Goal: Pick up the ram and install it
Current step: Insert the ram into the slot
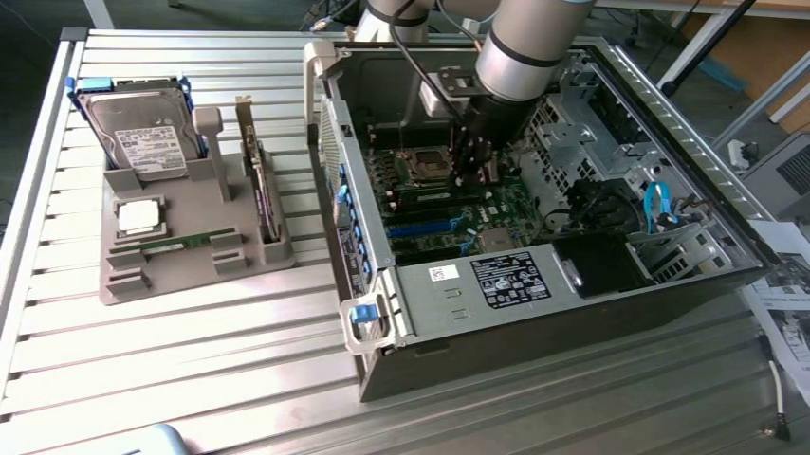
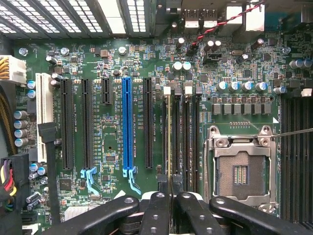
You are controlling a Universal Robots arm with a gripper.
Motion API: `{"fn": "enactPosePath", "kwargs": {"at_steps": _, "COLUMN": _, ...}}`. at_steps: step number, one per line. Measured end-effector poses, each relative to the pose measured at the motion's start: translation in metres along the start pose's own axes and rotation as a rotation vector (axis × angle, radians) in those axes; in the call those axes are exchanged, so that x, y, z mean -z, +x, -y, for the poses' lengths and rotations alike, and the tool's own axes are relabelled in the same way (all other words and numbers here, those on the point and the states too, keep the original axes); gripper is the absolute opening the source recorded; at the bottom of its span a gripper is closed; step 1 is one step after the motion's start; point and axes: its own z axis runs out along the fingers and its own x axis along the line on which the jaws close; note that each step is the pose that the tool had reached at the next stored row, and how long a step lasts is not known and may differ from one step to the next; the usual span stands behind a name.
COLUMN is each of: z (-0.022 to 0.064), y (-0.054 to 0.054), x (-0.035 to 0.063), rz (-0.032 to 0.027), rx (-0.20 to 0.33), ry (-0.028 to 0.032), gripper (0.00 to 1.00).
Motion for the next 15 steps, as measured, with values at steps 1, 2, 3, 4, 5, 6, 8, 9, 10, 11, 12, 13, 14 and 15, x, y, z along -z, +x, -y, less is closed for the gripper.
{"fn": "enactPosePath", "kwargs": {"at_steps": 1, "z": 0.0004, "y": 0.0, "x": 0.0, "rz": 0.0, "rx": 0.0, "ry": -0.0021, "gripper": 0.12}}
{"fn": "enactPosePath", "kwargs": {"at_steps": 2, "z": 0.0007, "y": 0.0, "x": 0.0, "rz": 0.0, "rx": 0.0, "ry": -0.0038, "gripper": 0.12}}
{"fn": "enactPosePath", "kwargs": {"at_steps": 3, "z": 0.0009, "y": 0.0, "x": 0.0, "rz": 0.0001, "rx": 0.0, "ry": -0.0046, "gripper": 0.12}}
{"fn": "enactPosePath", "kwargs": {"at_steps": 4, "z": 0.0009, "y": 0.0, "x": 0.0, "rz": 0.0, "rx": 0.0, "ry": -0.0048, "gripper": 0.12}}
{"fn": "enactPosePath", "kwargs": {"at_steps": 5, "z": 0.0004, "y": 0.0, "x": -0.0002, "rz": 0.0, "rx": 0.0, "ry": -0.0049, "gripper": 0.12}}
{"fn": "enactPosePath", "kwargs": {"at_steps": 6, "z": 0.0004, "y": -0.0005, "x": -0.0006, "rz": 0.0001, "rx": 0.0, "ry": -0.0049, "gripper": 0.12}}
{"fn": "enactPosePath", "kwargs": {"at_steps": 8, "z": 0.0004, "y": -0.0005, "x": -0.0006, "rz": 0.0001, "rx": 0.0, "ry": -0.0049, "gripper": 0.12}}
{"fn": "enactPosePath", "kwargs": {"at_steps": 9, "z": 0.0004, "y": -0.0005, "x": -0.0006, "rz": -0.0001, "rx": 0.0, "ry": -0.005, "gripper": 0.12}}
{"fn": "enactPosePath", "kwargs": {"at_steps": 10, "z": 0.0004, "y": -0.0005, "x": -0.0009, "rz": -0.0001, "rx": 0.0, "ry": -0.0049, "gripper": 0.12}}
{"fn": "enactPosePath", "kwargs": {"at_steps": 11, "z": 0.0004, "y": -0.0005, "x": -0.0011, "rz": 0.0001, "rx": 0.0, "ry": -0.0049, "gripper": 0.12}}
{"fn": "enactPosePath", "kwargs": {"at_steps": 12, "z": 0.0004, "y": -0.0005, "x": -0.0013, "rz": 0.0, "rx": 0.0, "ry": -0.0049, "gripper": 0.12}}
{"fn": "enactPosePath", "kwargs": {"at_steps": 13, "z": 0.0004, "y": -0.0005, "x": -0.0014, "rz": 0.0, "rx": 0.0, "ry": -0.0049, "gripper": 0.12}}
{"fn": "enactPosePath", "kwargs": {"at_steps": 14, "z": 0.0004, "y": -0.0005, "x": -0.0016, "rz": 0.0001, "rx": 0.0, "ry": -0.0049, "gripper": 0.12}}
{"fn": "enactPosePath", "kwargs": {"at_steps": 15, "z": 0.0004, "y": -0.0005, "x": -0.0016, "rz": 0.0001, "rx": 0.0, "ry": -0.0049, "gripper": 0.12}}
